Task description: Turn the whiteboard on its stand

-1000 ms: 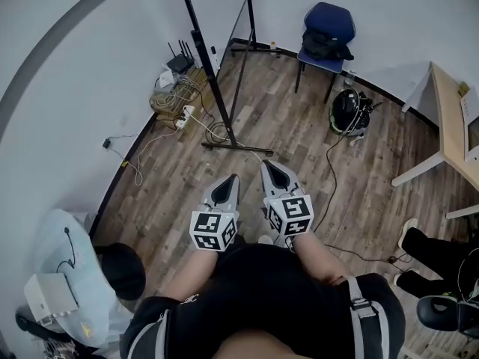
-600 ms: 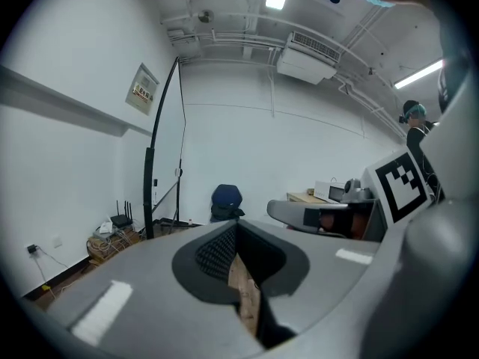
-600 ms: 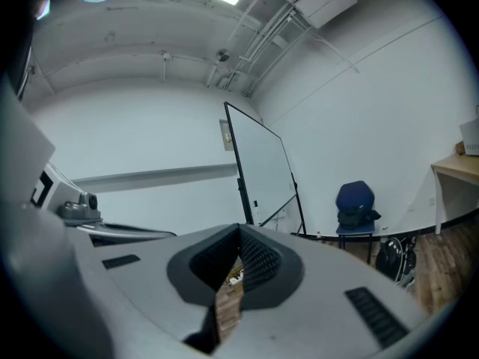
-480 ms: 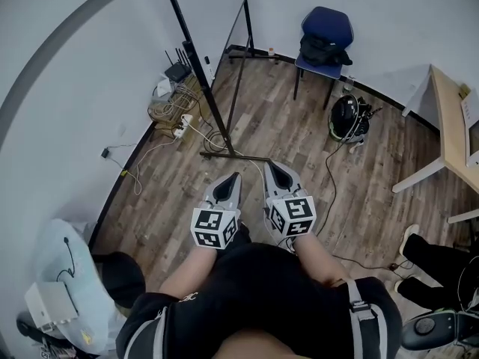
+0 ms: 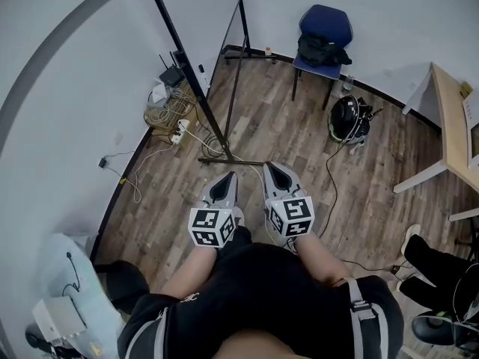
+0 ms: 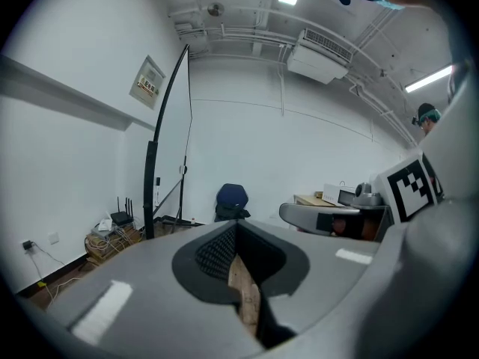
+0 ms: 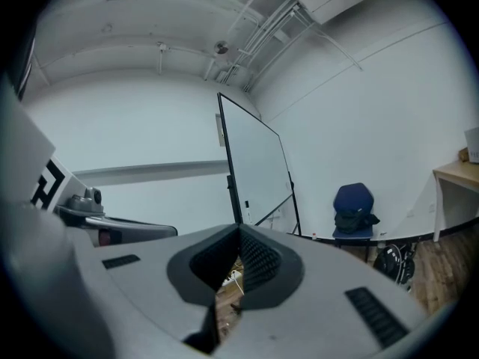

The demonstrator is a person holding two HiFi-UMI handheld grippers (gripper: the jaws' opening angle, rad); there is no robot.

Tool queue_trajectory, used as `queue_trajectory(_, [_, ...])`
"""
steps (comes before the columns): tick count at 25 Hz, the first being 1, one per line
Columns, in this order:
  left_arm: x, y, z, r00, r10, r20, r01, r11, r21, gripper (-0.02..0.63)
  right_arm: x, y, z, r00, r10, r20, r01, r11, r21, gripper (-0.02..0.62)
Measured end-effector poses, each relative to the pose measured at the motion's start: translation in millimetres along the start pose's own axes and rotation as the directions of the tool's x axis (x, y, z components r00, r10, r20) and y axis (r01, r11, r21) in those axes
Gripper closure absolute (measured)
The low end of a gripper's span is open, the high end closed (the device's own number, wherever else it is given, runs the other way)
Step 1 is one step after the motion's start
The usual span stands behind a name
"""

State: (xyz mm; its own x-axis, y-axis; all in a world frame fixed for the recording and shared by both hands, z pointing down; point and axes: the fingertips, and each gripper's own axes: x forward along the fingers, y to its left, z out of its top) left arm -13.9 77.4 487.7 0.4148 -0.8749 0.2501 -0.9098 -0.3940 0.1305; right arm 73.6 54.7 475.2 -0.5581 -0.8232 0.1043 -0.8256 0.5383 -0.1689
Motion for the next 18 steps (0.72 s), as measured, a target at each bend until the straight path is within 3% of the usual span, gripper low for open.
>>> queue_trajectory(9, [64, 17, 28, 0.998, -0.061, -0.024, 0.061, 0.998, -0.009, 0.597, 33, -44, 21, 0.996, -0.088, 0.002, 0.088, 0.996, 0.018, 0.591])
queue_trajectory(14, [87, 39, 38, 0.998, -0.059, -0.038, 0.059, 0.998, -0.011, 0.597, 61, -59, 29, 0.995, -0.103, -0.002, 0.103, 0.994, 0.033, 0.591])
queue_trajectory(18, [115, 78, 37, 0.999, -0.032, -0.034, 0.033, 0.999, 0.023, 0.597, 116, -73, 21, 0.994, -0.103, -0.025, 0.104, 0.994, 0.026, 0.591])
